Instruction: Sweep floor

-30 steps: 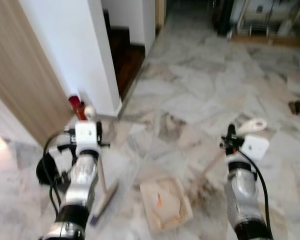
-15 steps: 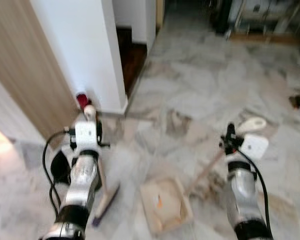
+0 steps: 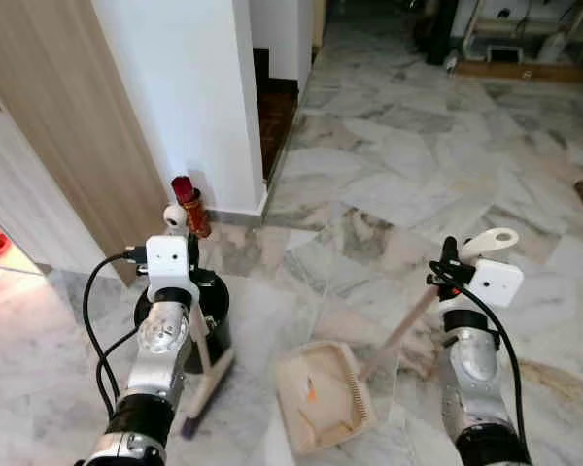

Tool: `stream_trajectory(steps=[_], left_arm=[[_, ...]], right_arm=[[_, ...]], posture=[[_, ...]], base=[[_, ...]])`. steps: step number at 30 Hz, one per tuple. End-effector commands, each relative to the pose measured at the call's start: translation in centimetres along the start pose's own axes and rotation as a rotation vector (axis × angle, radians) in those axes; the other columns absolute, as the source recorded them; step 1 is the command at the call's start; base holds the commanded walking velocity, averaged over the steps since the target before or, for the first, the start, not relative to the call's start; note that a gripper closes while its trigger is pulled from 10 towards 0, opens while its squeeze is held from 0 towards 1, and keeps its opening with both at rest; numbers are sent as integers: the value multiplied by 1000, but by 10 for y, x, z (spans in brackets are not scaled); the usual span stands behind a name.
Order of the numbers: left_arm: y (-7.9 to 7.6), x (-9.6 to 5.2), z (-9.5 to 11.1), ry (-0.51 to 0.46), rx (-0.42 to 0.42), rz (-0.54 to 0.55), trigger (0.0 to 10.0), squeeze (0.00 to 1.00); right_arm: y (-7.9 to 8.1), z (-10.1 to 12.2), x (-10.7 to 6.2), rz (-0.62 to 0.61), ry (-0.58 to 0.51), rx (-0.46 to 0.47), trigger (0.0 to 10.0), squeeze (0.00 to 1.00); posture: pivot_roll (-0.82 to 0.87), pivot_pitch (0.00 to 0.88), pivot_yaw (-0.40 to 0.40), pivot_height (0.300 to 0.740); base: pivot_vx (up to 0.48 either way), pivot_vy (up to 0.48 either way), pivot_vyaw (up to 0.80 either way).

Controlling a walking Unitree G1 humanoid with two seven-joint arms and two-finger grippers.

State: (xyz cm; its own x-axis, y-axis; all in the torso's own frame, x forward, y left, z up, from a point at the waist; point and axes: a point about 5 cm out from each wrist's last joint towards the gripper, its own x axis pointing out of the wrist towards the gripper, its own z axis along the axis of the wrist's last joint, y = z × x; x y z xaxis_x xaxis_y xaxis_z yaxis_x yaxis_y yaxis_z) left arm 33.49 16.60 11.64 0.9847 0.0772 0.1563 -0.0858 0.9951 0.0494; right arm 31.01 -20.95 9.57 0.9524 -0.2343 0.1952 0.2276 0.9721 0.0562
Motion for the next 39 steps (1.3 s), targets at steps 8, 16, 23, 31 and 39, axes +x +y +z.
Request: stream_trajectory(steps=[8, 16, 23, 31, 39], left_arm=[[9, 3, 9, -38, 12, 28, 10000, 0], [9, 3, 9, -37, 8, 25, 10000, 0], [9, 3, 8, -35, 11, 25, 10000, 0], [9, 3, 7, -32, 18, 21, 10000, 0], [7, 3, 7, -34, 21, 14, 10000, 0]], right_arm=[[10, 8, 5, 26, -42, 17, 10000, 0], [10, 9, 5, 26, -43, 14, 10000, 0], [9, 9, 5, 24, -42, 14, 10000, 0], [8, 12, 8, 15, -51, 7, 10000, 0], [8, 26, 14, 6, -104, 13, 10000, 0]], posture=[[-5, 41, 28, 740], [-6, 41, 27, 740], [-6, 39, 26, 740], [-6, 40, 25, 740], [-8, 36, 24, 740]], base=[[0, 360, 0], [0, 362, 0], [0, 357, 0], [0, 155, 0], [0, 0, 0]])
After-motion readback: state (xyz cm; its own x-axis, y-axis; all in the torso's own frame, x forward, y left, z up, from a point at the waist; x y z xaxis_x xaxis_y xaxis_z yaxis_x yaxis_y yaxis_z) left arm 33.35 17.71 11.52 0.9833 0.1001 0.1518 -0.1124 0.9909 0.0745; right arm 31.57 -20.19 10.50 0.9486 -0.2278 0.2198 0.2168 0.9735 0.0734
